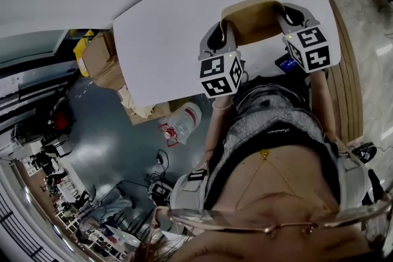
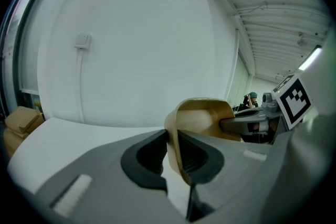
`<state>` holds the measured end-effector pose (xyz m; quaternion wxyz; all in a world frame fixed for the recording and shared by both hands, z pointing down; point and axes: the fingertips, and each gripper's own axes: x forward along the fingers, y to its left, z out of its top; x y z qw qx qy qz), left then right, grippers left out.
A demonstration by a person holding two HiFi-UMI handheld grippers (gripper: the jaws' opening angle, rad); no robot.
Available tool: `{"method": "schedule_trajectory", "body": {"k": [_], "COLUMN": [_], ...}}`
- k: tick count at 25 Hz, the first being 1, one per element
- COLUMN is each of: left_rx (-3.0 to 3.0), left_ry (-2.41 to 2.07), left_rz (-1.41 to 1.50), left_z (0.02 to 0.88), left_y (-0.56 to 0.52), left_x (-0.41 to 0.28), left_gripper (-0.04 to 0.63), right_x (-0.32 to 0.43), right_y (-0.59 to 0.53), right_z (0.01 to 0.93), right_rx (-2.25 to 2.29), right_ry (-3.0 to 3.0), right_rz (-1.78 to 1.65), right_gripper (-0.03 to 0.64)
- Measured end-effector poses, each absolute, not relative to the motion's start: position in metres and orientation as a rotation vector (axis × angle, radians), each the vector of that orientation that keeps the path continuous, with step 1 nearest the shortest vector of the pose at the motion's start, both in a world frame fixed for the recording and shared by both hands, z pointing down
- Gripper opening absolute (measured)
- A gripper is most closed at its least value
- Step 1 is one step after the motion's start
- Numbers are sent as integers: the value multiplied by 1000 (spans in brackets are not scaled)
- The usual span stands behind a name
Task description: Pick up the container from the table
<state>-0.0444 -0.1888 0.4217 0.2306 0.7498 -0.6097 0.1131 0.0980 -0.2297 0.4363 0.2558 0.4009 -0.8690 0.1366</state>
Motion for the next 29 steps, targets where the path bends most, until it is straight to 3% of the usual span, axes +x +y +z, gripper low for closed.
{"method": "schedule_trajectory", "body": {"k": [29], "left_rx": [2058], "left_ry": [-1659], "left_rz": [319], "left_z": [426], "left_y": [-190], "left_x": [-42], "left_gripper": [40], "right_x": [100], "right_y": [-233], "right_z": [437], "right_rx": [1092], "right_ry": [-2353], "right_rz": [369], "right_gripper": [47]}}
